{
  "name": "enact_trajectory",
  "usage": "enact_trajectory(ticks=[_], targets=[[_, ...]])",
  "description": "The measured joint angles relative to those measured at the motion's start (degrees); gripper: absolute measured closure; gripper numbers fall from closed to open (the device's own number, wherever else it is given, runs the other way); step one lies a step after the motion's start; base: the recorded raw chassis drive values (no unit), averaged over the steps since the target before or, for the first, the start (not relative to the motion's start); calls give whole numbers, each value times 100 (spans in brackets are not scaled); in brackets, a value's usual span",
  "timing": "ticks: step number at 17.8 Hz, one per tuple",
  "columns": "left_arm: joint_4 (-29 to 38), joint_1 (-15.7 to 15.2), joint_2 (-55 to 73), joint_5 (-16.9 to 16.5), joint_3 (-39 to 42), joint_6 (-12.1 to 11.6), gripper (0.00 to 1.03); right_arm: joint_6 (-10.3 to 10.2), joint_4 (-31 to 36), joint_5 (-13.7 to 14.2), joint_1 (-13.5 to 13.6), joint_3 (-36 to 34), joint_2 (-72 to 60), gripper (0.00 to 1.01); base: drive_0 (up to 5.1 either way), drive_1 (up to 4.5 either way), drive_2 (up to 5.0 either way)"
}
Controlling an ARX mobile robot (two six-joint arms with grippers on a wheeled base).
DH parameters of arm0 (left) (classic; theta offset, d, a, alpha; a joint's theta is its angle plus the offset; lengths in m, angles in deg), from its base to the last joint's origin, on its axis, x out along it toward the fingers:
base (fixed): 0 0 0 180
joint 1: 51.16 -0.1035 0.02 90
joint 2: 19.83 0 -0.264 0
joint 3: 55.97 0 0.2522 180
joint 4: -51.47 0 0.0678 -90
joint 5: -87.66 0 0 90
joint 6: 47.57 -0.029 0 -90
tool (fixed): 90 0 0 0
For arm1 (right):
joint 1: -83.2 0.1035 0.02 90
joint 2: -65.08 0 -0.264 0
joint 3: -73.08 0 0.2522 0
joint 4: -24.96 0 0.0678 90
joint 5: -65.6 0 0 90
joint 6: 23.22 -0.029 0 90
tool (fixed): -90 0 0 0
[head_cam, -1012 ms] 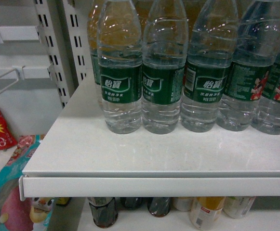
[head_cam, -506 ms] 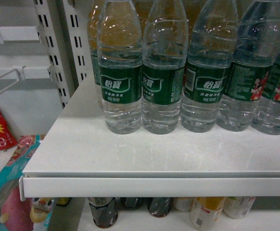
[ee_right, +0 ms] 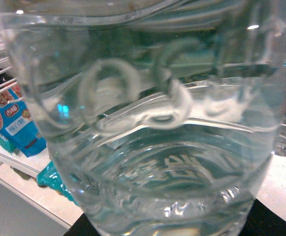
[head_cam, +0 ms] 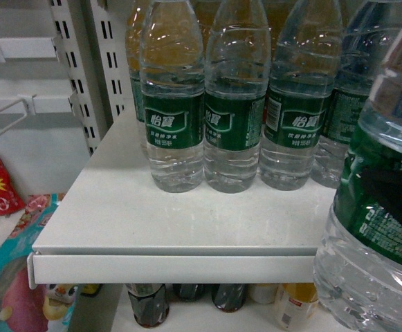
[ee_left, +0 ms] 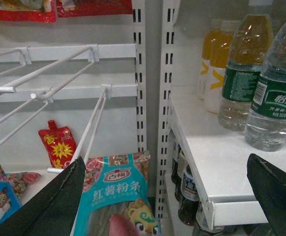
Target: Move water from second to third shelf
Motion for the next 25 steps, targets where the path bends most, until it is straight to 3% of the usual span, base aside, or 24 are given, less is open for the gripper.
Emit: enact_trajectory(ticks=[1, 10, 13, 16, 25], targets=[[0, 0, 0, 0, 0, 0, 5, 2, 435, 142, 105, 181, -531, 60, 0, 0, 0], [0, 0, 0, 0, 0, 0, 5, 44, 1355, 396, 247, 619, -1770, 60, 0, 0, 0], [0, 0, 0, 0, 0, 0, 5, 120, 1523, 455, 236, 772, -2103, 60, 0, 0, 0], [0, 0, 0, 0, 0, 0, 5, 157, 1694, 476, 52, 1045, -2476, 60, 0, 0, 0], [0, 0, 0, 0, 0, 0, 5, 142, 2133, 627, 52, 1440, -3329, 60, 0, 0, 0]])
